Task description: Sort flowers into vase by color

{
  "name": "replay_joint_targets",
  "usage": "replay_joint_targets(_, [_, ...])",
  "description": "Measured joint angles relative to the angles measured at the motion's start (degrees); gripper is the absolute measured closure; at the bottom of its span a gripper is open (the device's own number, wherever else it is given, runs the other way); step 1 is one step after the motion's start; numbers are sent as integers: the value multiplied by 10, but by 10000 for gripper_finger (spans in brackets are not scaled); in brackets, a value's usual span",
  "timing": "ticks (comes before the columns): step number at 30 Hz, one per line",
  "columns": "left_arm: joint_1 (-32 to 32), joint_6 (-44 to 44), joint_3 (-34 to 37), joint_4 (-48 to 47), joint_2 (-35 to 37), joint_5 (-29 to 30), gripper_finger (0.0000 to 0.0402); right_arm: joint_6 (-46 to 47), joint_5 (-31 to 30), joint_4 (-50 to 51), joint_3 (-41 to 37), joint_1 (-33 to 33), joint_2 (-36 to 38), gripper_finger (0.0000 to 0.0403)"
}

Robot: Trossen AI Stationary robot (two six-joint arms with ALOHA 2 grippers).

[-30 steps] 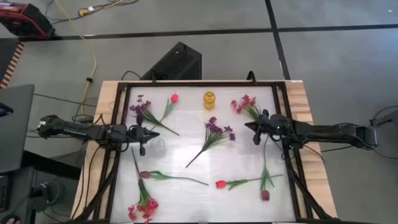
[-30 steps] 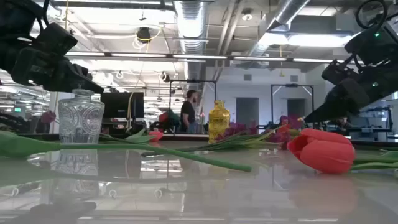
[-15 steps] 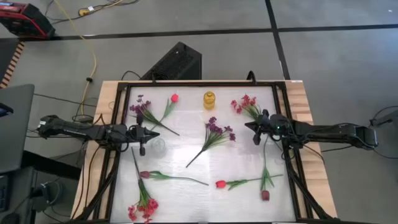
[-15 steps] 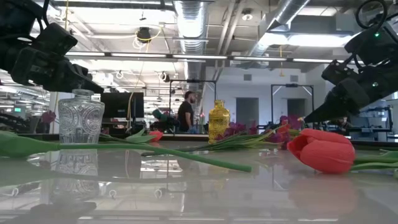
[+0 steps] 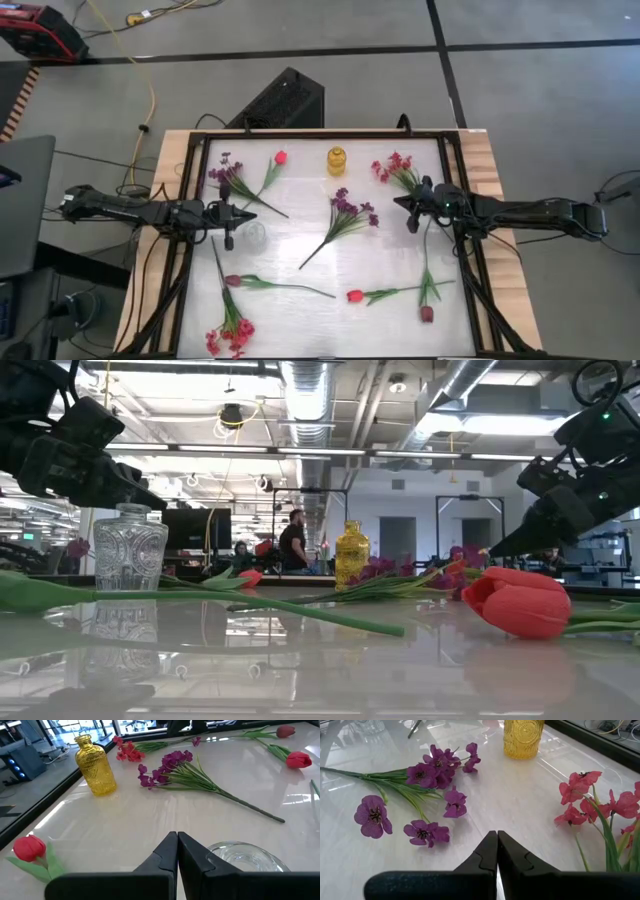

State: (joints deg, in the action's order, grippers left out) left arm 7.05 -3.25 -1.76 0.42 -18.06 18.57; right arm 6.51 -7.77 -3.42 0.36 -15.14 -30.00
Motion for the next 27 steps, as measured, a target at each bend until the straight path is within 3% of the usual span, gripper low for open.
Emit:
replay_joint_targets(25, [0,0,0,1,0,0,401,-1,0,0,0,0,0,367])
replay_joint_targets(27, [0,17,0,1,0,-3,401,-46,0,0,0,0,0,367])
